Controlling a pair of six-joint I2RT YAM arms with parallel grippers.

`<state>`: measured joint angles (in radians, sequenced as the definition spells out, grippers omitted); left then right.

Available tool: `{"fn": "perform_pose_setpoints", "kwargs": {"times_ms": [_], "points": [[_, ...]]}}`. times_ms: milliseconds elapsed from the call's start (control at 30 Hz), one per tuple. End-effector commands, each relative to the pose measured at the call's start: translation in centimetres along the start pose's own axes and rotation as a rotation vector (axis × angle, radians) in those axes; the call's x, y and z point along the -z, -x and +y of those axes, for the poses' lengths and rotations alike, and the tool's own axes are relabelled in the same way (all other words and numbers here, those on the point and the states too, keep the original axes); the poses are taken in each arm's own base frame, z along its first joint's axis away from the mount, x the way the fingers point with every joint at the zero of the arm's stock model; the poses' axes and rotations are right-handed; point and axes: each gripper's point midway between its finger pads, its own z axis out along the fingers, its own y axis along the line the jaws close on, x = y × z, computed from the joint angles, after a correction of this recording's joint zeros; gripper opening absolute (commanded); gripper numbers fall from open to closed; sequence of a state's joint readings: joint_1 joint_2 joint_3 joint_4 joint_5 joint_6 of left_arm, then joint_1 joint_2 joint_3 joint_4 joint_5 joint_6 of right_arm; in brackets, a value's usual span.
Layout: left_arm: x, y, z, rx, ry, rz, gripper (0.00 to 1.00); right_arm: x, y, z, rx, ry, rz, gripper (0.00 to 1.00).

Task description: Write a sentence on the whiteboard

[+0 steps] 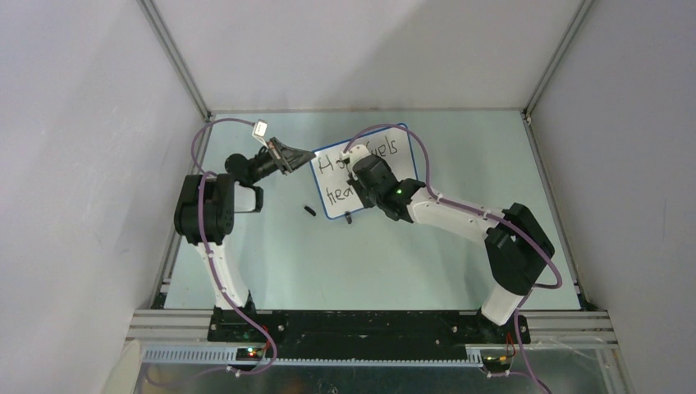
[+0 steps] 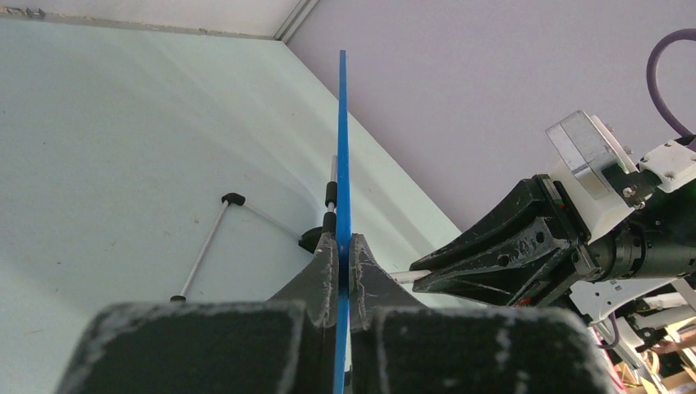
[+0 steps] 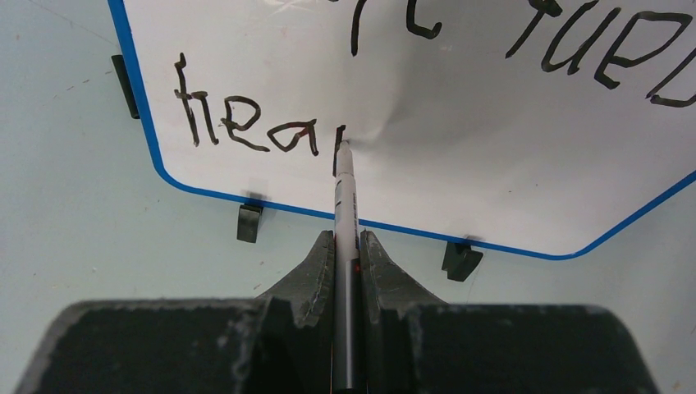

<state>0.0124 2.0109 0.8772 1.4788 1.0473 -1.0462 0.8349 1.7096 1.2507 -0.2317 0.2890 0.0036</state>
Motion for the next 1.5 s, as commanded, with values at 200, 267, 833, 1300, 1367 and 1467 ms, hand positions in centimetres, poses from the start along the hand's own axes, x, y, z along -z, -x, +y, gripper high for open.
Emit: {"fn": "perform_pose_setpoints", "kwargs": {"times_ms": [200,267,833,1300,1367,1467], "points": [[-0.5,-0.1,-1.3,-0.054,-0.055,0.023,0.0,1.4,3.2,-1.0,-0.032,-0.033,-0.104,0.0],[-0.5,-0.1,-1.3,-0.054,-0.055,0.023,0.0,2.2,3.7,-1.3,-0.045,-0.028,-0.135,0.0],[-0.5,-0.1,-1.3,-0.056,-0.055,0.023,0.0,1.5,2.7,-1.3,-0.046,0.003,-0.102,0.0],[-0.5,-0.1,-1.3,-0.056,-0.055,0.023,0.0,0.6,0.9,0.4,-0.015,0.044,-0.044,0.0],[-0.5,-0.1,-1.3,-0.057,-0.055,0.022,0.0,0.5,0.9,0.5,-0.014,0.045,-0.045,0.0],[-0.5,-0.1,-1.3,-0.056,-0.055,0.023,0.0,0.4,0.8,0.6,-0.014,0.044,-0.045,0.0]]}}
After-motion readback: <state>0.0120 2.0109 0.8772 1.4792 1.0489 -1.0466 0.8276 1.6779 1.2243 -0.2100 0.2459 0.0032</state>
